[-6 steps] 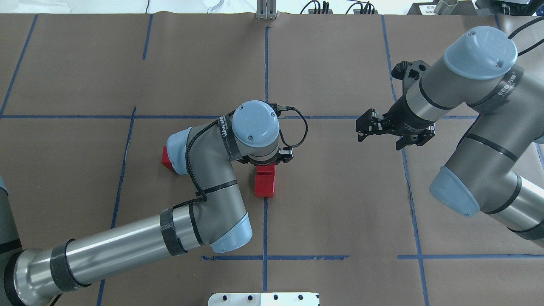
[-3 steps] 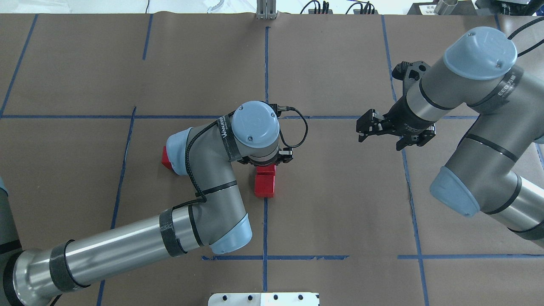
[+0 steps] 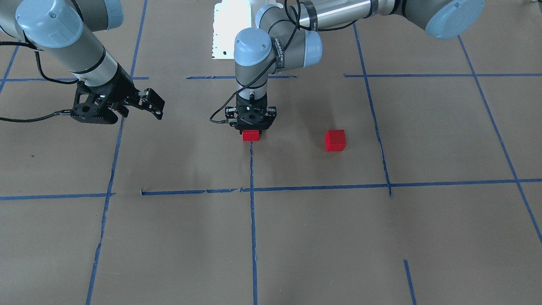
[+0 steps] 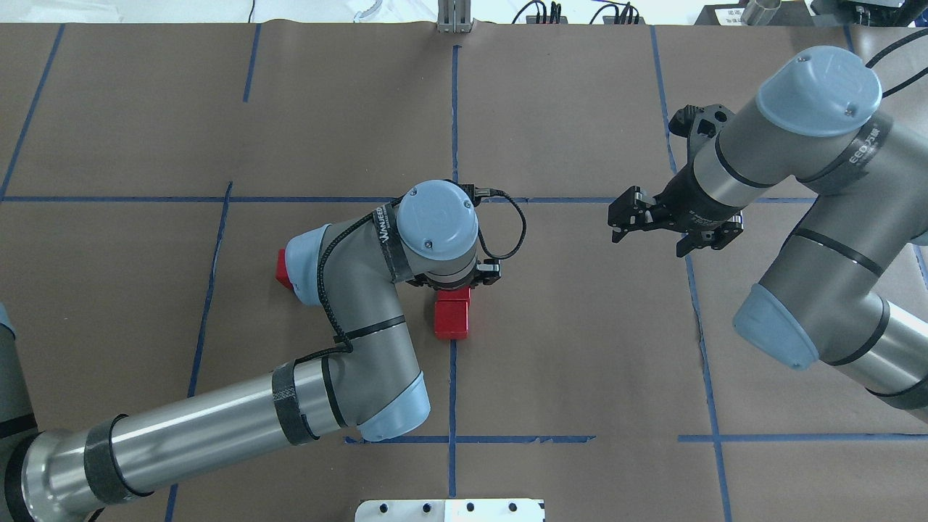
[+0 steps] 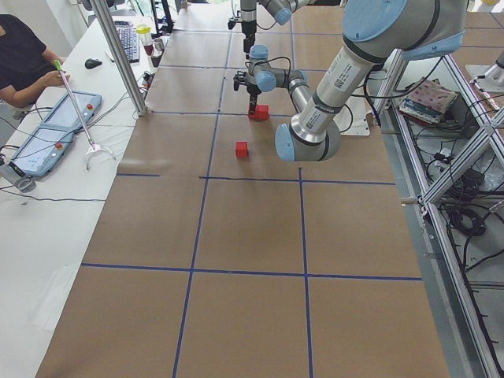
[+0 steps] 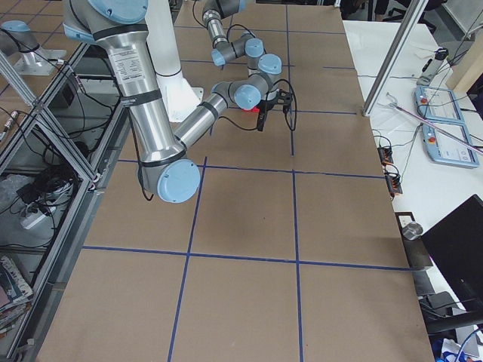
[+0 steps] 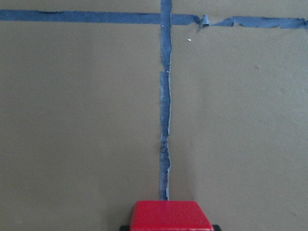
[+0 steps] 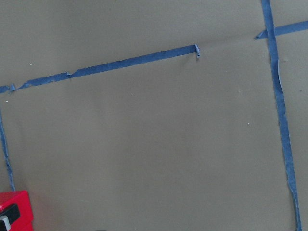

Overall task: Form red blocks into L shape at center
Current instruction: 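Set the held cube down just beyond the placed cube, farther from the robot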

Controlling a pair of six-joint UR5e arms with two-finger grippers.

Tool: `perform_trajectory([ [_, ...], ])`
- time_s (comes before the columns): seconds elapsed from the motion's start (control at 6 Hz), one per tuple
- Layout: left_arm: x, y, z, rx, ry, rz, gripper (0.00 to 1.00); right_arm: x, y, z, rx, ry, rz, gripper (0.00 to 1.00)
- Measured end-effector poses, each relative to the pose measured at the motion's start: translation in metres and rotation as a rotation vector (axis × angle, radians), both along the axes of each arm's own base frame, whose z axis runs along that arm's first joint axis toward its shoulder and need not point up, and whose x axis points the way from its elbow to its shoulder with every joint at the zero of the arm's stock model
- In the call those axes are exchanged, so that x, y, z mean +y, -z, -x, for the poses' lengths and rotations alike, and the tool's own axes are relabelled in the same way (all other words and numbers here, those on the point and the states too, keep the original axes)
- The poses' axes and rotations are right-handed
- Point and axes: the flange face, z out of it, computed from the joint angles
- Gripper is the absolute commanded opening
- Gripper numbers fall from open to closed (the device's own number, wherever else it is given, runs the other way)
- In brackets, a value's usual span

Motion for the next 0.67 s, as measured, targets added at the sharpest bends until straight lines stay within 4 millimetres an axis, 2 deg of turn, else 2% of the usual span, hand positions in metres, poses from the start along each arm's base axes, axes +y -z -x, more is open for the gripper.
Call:
perform_trajectory([
  [0.17, 0.0014, 0.0006, 0.0000, 0.002, -0.002, -0.001, 0.00, 0.0001, 0.0002, -0.0001, 0.000, 0.000, 0.000, 1.00],
  [0.33, 0.0018, 0.0013, 0.0002, 0.003, -0.002, -0.001, 0.40, 0.0001, 0.0002, -0.0001, 0.000, 0.000, 0.000, 1.00],
  [0.5, 0.0022, 0.0015, 0.0006, 0.004, -0.002, -0.002, 0.54, 0.0001, 0.0001, 0.0000, 0.000, 0.000, 0.000, 1.00],
  [0.67, 0.0024, 0.0017, 0.0011, 0.005, -0.002, -0.002, 0.55, 0.0001, -0.0002, 0.0003, 0.000, 0.000, 0.001, 1.00],
])
